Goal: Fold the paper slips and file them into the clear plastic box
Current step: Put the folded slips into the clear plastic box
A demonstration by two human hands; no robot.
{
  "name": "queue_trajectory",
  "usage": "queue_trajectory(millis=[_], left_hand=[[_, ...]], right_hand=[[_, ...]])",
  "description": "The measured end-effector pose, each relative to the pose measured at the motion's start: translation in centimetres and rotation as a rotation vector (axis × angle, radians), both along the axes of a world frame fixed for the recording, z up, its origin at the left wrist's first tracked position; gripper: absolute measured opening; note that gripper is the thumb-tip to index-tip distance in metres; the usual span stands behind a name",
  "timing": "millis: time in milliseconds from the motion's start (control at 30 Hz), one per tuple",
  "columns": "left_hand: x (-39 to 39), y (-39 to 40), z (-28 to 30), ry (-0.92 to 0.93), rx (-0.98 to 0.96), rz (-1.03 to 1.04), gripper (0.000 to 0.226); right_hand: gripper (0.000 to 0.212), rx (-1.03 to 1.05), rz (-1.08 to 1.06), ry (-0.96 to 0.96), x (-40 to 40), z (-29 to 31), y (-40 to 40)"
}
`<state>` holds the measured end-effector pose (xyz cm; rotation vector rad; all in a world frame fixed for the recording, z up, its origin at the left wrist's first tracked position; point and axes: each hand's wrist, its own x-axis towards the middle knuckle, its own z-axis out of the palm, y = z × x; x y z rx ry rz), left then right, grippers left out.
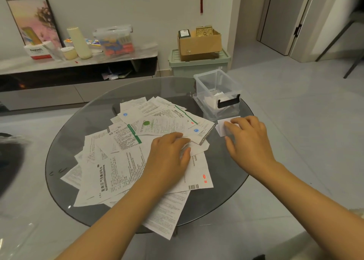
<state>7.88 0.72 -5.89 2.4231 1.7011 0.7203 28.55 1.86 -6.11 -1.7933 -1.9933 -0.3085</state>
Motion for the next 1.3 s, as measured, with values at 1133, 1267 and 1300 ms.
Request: queue_trajectory(millis=[1133,1267,1300], left_hand=[[-10.2,-4.6,3.2,-0.345,-0.464,0.255,0.019],[-10.2,-5.1,3.6,-0.51,-0.61,0.299,0.033],[-10.3,-5.2,3.7,-0.539,-0.639,0.297,0.036]], right_hand=[[0.074,-0.284,0.442,-0.053,-8.5,-0.6,-2.0],[0.084,-0.408,0.646,0.088,-8.8,0.0,-2.9],[0.082,-0.459,0.692,0.104,-9.0,0.2,-3.2]])
